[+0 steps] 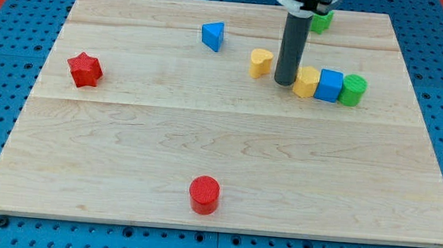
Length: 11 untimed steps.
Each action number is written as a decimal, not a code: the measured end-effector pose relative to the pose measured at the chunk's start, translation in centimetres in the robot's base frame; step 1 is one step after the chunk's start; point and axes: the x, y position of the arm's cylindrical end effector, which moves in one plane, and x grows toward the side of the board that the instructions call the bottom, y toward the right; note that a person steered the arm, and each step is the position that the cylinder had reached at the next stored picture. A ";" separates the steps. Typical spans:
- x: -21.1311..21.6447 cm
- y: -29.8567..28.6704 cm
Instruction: Place the green circle to the right of the red star
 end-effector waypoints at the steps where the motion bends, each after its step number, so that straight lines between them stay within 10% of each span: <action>1: -2.6 3.5; 3: -5.2 12.8; 5: 2.2 16.2; 8: 8.0 9.7; 10: 8.7 -8.5; 11: 10.8 -5.1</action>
